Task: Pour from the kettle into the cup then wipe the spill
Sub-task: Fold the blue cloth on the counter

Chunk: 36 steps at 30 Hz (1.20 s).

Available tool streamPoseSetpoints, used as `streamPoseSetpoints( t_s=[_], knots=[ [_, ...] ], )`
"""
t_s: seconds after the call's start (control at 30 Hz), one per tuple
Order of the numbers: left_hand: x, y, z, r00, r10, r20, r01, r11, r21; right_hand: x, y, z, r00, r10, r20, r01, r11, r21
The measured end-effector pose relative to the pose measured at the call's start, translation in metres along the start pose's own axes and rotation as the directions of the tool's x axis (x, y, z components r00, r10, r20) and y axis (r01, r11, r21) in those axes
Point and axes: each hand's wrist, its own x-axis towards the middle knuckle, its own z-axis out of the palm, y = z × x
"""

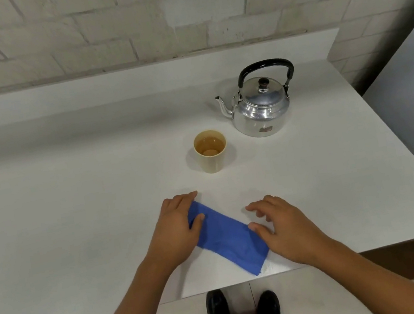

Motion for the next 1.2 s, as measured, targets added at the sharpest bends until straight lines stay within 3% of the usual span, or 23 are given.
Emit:
streamPoseSetpoints(
  t_s=[0.17, 0.47, 0.63, 0.77, 0.83, 1.2],
  knots=[
    [-0.011, 0.009, 0.011, 0.999, -0.034, 0.0, 0.034, 0.998, 0.044, -0.02, -0.009, 0.017, 0.991, 0.129, 0.044, -0.127, 0.991, -0.05],
    [-0.054, 0.007, 0.009, 0.996, -0.088, 0.022, 0.089, 0.995, -0.046, -0.034, -0.012, 0.017, 0.976, 0.206, 0.076, -0.204, 0.978, -0.035],
    [-0.072, 0.0, -0.004, 0.986, -0.149, -0.079, 0.136, 0.979, -0.151, -0.016, -0.022, 0.01, 0.958, 0.275, 0.081, -0.285, 0.943, 0.169],
    [-0.071, -0.013, -0.026, 0.931, -0.337, -0.142, 0.252, 0.872, -0.42, 0.017, -0.044, 0.007, 0.955, 0.294, 0.036, -0.284, 0.875, 0.393],
    [-0.067, -0.023, -0.041, 0.901, -0.392, -0.185, 0.27, 0.842, -0.468, 0.037, -0.058, 0.008, 0.956, 0.292, 0.032, -0.275, 0.852, 0.446],
    [-0.016, -0.098, -0.122, 0.75, -0.534, -0.39, 0.38, 0.831, -0.407, 0.138, -0.124, 0.063, 0.955, 0.271, 0.121, -0.295, 0.83, 0.472]
  ],
)
